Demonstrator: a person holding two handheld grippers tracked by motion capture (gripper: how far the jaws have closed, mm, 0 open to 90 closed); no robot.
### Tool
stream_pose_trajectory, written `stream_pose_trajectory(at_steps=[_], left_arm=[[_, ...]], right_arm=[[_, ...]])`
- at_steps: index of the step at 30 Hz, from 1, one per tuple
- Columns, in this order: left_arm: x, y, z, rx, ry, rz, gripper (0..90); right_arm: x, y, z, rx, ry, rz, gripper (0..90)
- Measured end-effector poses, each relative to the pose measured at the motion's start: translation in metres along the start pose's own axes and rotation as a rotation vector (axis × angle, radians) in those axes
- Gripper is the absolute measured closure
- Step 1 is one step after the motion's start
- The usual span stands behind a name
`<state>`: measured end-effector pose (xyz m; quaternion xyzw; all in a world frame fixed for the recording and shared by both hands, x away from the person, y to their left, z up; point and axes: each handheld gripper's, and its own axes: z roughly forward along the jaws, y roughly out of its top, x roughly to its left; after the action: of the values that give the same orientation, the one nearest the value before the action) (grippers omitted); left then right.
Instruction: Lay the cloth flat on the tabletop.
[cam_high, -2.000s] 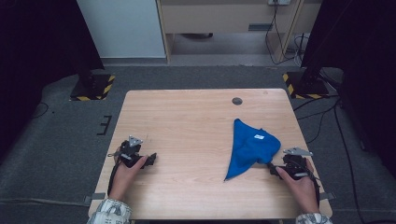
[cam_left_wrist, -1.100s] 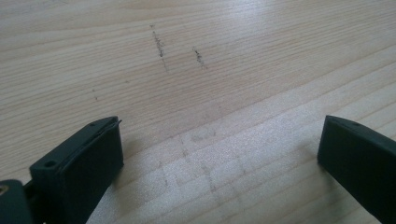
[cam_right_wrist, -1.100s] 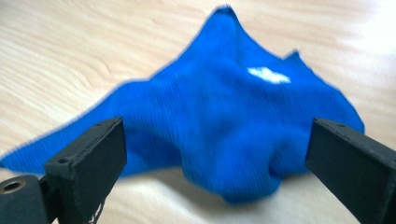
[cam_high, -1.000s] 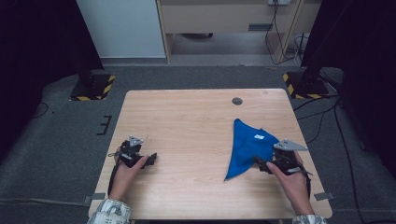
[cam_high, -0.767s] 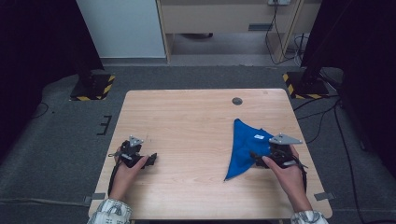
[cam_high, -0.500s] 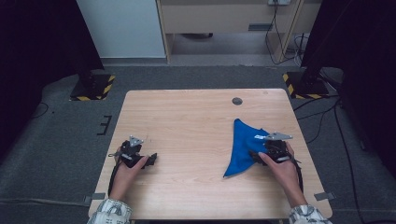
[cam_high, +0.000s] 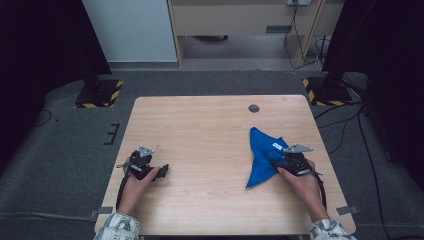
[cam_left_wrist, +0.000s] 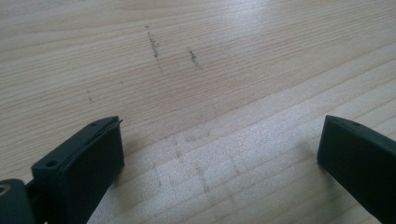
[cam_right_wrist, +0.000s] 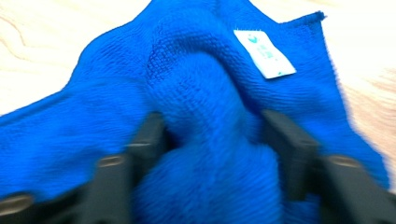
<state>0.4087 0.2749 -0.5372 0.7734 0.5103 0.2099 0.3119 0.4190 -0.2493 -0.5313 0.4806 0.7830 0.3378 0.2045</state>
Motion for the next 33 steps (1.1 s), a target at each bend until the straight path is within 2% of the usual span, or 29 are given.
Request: stream_pose_trajectory(at_steps=[1, 2, 4, 8, 11, 12, 14, 17, 19, 22, 23, 24, 28, 29, 33], left_arm=[[0.0, 0.0, 0.0, 0.0, 0.0, 0.0, 0.0], [0.0, 0.0, 0.0, 0.0, 0.0, 0.0, 0.0], [0.0, 0.0, 0.0, 0.0, -0.001, 0.0, 0.0], [0.0, 0.0, 0.0, 0.0, -0.001, -0.001, 0.0], [0.0, 0.0, 0.0, 0.0, -0.001, -0.001, 0.0], [0.0, 0.0, 0.0, -0.001, 0.0, -0.001, 0.0], [0.0, 0.0, 0.0, 0.0, 0.0, -0.001, 0.0], [0.0, 0.0, 0.0, -0.001, 0.001, -0.002, 0.0], [0.0, 0.0, 0.0, -0.001, 0.001, -0.002, 0.0], [0.0, 0.0, 0.0, -0.001, 0.001, -0.002, 0.0], [0.0, 0.0, 0.0, -0.001, 0.001, -0.002, 0.0], [-0.001, 0.0, 0.0, -0.001, 0.001, -0.002, 0.0], [-0.001, 0.001, 0.001, 0.0, 0.0, -0.001, 0.0], [-0.001, 0.001, 0.001, 0.0, 0.0, -0.001, 0.0], [-0.001, 0.001, 0.001, -0.001, -0.001, 0.0, 0.0]], right_arm=[[0.0, 0.0, 0.0, 0.0, 0.0, 0.0, 51.6], [-0.002, 0.0, -0.001, -0.005, 0.003, -0.002, 64.2], [-0.003, 0.0, -0.001, -0.008, 0.005, 0.002, 69.7], [0.0, 0.008, -0.008, -0.049, 0.026, -0.025, 72.2], [0.004, 0.014, -0.013, -0.077, 0.041, -0.019, 72.3], [0.01, 0.023, -0.018, -0.104, 0.053, -0.042, 72.2], [0.018, 0.031, -0.021, -0.122, 0.068, -0.054, 72.3], [0.025, 0.038, -0.021, -0.126, 0.077, -0.072, 72.3], [0.039, 0.049, -0.02, -0.134, 0.099, -0.096, 72.2], [0.052, 0.058, -0.016, -0.138, 0.116, -0.119, 72.2], [0.052, 0.058, -0.016, -0.138, 0.116, -0.119, 72.2], [0.061, 0.065, -0.013, -0.137, 0.13, -0.135, 72.1], [0.078, 0.076, -0.006, -0.136, 0.156, -0.162, 71.9], [0.078, 0.076, -0.006, -0.136, 0.156, -0.162, 71.9], [0.101, 0.087, 0.005, -0.123, 0.184, -0.201, 71.7]])
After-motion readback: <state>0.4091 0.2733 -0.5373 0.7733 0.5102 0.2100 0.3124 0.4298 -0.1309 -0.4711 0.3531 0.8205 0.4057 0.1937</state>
